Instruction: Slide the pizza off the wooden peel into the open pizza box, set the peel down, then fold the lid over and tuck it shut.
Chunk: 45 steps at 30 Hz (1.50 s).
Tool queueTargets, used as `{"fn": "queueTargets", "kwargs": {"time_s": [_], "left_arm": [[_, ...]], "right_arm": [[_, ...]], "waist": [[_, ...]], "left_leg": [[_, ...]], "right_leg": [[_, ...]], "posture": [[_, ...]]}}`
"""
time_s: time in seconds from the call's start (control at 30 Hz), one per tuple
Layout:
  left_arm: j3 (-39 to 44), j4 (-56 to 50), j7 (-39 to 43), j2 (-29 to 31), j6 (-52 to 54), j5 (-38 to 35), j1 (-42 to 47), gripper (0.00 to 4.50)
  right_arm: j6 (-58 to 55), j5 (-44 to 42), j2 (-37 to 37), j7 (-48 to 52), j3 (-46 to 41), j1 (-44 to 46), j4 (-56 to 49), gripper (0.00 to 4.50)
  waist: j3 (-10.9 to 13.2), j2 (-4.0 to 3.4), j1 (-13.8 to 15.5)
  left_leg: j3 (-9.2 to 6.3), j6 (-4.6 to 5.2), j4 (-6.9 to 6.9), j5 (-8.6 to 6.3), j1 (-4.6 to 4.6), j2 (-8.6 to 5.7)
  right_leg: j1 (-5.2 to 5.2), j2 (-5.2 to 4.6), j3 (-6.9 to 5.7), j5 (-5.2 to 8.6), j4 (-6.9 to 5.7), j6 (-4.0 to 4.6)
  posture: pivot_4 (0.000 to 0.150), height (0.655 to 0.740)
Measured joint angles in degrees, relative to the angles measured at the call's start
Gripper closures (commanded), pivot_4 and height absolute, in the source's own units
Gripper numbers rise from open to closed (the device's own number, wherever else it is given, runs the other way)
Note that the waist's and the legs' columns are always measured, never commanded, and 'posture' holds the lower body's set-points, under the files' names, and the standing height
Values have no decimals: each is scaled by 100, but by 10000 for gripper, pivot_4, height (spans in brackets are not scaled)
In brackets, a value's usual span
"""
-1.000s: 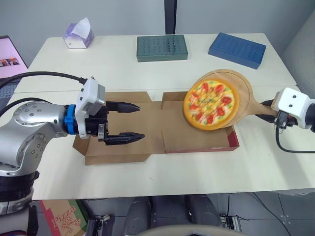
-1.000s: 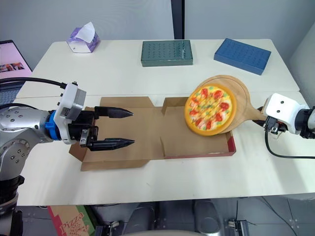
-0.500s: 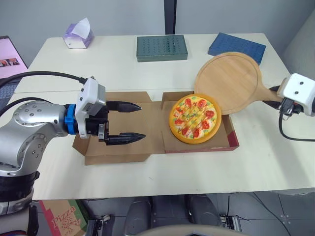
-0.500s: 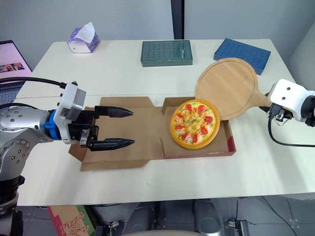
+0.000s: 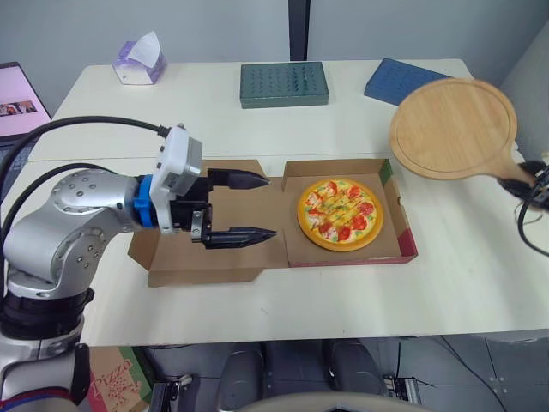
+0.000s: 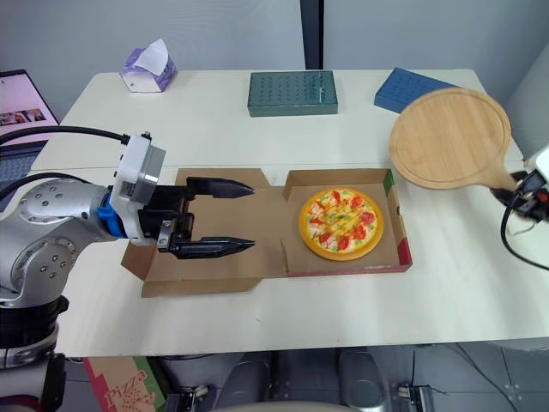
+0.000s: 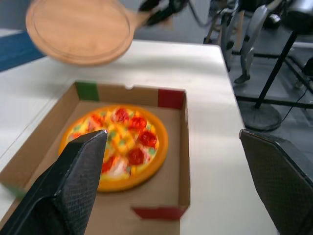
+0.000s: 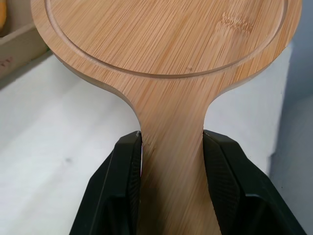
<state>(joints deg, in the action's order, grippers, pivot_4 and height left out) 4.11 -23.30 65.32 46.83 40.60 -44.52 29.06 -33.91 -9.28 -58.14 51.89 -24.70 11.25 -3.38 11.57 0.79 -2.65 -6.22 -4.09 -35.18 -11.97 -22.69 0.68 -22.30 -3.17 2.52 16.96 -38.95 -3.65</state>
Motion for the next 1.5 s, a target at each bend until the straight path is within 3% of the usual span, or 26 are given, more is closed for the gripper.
{"fn": "queueTargets", "kwargs": {"time_s": [0.3, 0.73, 0.97, 1.03, 1.27, 1.5], "left_arm": [[-369, -90, -393, -395, 222, -51, 582, 0], [-501, -96, -741, -623, 513, -80, 777, 0], [-573, -112, -838, -654, 521, -75, 776, 0], [-580, -136, -846, -640, 521, -74, 754, 0], [104, -332, -1255, -556, 527, -233, 20, 0], [1493, -741, -2704, -1141, 639, -957, -1486, 0]], "right_arm": [[-1252, -408, 802, -868, -209, -266, -391, 29132], [-1586, -488, 1081, -1635, 175, 46, 602, 29132], [-1525, -569, 1057, -1644, 173, -6, 652, 5079], [-1629, -676, 978, -1563, 81, -221, 545, 223], [-1212, -988, 463, -896, -615, -1043, -492, 223], [407, -1232, 608, -50, 126, -538, -1383, 223]], "waist": [[-1, -3, -15], [-2, -3, -8], [-2, -4, -11], [-2, -4, -4], [-4, -6, -43], [-3, 1, -58]], "left_leg": [[2, 0, -4, 0, 0, -2], [2, 0, -4, 0, 0, -3], [1, 0, -5, 0, 1, -3], [0, 0, -4, 0, 0, -3], [4, 1, -4, 0, 11, 2], [5, 0, -5, 0, 24, 5]], "right_leg": [[1, 1, 2, -2, -1, -4], [1, 1, 4, -3, 0, -6], [3, 1, 4, -3, 0, -6], [3, 1, 3, -3, 1, -6], [7, 4, 7, 3, 1, -16], [20, 4, 11, 0, 2, -21]], "posture": [[1500, 7400], [1500, 7400], [1500, 7400], [1500, 7400], [1500, 7400], [1500, 7400]]}}
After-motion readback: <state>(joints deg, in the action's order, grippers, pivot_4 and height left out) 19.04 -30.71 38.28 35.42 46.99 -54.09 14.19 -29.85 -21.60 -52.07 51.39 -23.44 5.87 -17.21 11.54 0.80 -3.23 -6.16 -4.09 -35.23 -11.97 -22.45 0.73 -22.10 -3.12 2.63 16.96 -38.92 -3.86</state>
